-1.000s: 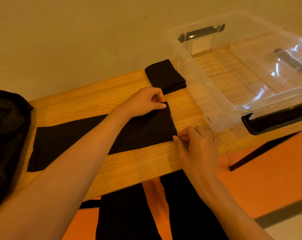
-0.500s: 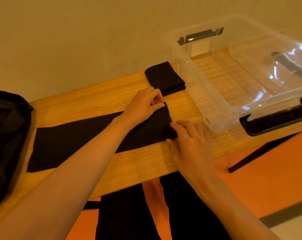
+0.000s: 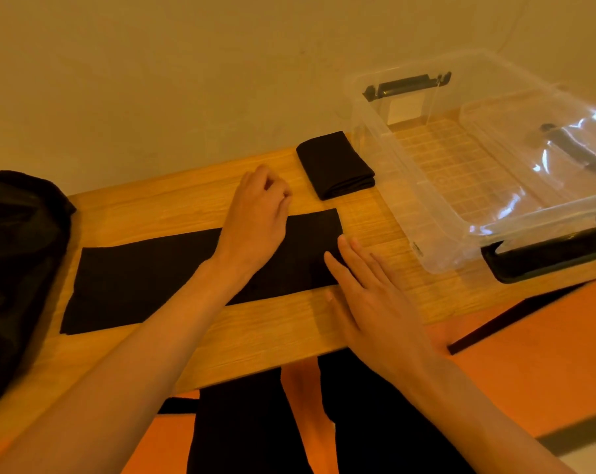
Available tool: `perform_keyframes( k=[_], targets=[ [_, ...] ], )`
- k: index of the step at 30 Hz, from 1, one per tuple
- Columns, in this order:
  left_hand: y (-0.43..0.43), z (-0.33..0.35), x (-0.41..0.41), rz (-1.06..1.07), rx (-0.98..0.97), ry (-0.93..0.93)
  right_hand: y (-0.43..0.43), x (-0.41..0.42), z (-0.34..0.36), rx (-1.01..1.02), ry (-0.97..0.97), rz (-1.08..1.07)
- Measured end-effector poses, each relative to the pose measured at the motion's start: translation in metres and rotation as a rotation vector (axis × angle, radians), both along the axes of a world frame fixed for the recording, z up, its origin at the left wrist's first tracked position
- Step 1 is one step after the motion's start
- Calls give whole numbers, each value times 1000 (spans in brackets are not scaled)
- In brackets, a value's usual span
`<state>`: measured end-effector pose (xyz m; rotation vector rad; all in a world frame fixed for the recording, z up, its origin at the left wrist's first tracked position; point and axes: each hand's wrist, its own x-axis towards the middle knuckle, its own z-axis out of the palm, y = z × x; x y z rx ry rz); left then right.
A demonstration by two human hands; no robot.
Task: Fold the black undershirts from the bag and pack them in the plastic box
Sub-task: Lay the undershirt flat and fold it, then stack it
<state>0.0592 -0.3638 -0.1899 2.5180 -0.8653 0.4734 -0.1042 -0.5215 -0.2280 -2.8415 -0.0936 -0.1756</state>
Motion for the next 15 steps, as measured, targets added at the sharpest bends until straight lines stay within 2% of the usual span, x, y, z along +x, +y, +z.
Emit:
perform_keyframes(
  k=[8, 11, 15],
  targets=[
    [143, -21, -61, 555, 334, 425, 28, 83, 20, -142, 230, 55],
    [171, -25, -73, 578, 314, 538, 32, 92, 8, -200, 308, -3],
    [189, -29, -88, 593, 319, 501, 44, 84, 16, -249, 316, -39]
  ],
)
